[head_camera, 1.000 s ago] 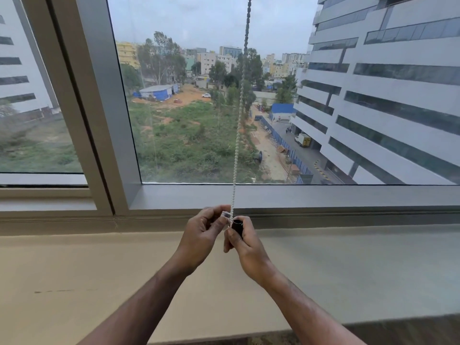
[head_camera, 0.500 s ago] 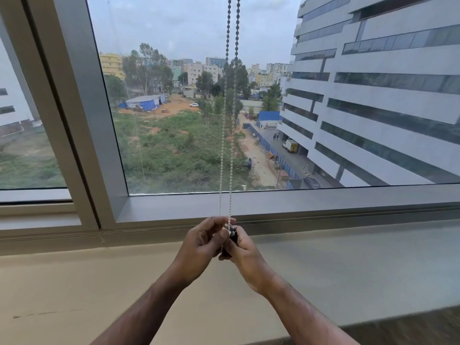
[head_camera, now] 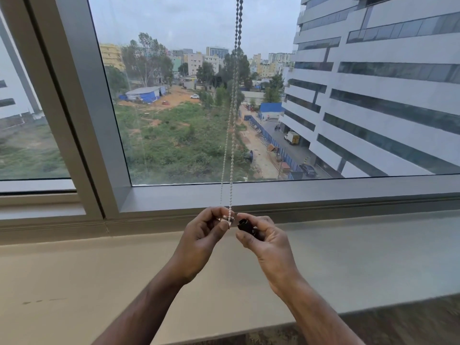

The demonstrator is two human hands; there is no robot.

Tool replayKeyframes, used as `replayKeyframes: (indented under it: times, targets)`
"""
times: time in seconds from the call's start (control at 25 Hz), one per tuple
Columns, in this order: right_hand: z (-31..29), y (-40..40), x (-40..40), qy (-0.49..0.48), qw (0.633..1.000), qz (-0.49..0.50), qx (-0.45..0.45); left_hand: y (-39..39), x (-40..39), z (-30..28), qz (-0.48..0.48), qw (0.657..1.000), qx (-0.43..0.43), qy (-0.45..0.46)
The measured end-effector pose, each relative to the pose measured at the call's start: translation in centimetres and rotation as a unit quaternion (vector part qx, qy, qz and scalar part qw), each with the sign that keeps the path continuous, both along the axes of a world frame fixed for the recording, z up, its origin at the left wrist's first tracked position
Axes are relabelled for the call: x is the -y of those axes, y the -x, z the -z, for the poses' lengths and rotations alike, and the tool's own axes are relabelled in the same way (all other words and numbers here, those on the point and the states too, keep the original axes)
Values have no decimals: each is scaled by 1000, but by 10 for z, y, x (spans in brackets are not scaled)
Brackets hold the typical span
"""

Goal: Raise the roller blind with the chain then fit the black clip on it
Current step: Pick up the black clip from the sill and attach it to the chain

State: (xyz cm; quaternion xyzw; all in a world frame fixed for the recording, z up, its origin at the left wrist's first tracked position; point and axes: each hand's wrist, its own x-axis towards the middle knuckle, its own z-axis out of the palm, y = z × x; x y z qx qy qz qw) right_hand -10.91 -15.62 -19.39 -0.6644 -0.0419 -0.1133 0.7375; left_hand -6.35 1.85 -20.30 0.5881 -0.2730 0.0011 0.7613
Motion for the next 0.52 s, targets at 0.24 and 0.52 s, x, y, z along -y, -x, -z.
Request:
replayKeyframes:
  times: [0.24,0.52]
  targets:
    - [-8,21,2,84,994,54,37,6,2,-3,7,1000,-3,0]
    - [-11,23,-1,124,985,67,96,12,2,-9,2,1000,17,-15]
